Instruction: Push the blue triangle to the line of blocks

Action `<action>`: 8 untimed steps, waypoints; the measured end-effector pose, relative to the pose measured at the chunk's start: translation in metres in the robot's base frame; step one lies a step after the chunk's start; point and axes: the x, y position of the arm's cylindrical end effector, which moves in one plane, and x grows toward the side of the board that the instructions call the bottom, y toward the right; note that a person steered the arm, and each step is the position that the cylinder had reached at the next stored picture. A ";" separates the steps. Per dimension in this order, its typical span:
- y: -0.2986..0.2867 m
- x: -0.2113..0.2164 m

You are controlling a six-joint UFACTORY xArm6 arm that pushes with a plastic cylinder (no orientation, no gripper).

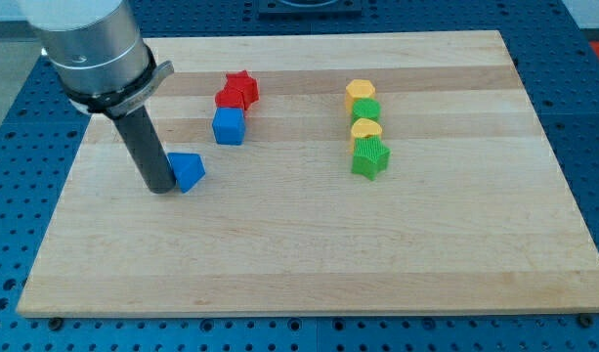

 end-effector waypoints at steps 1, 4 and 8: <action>0.014 0.000; 0.039 -0.002; 0.058 -0.009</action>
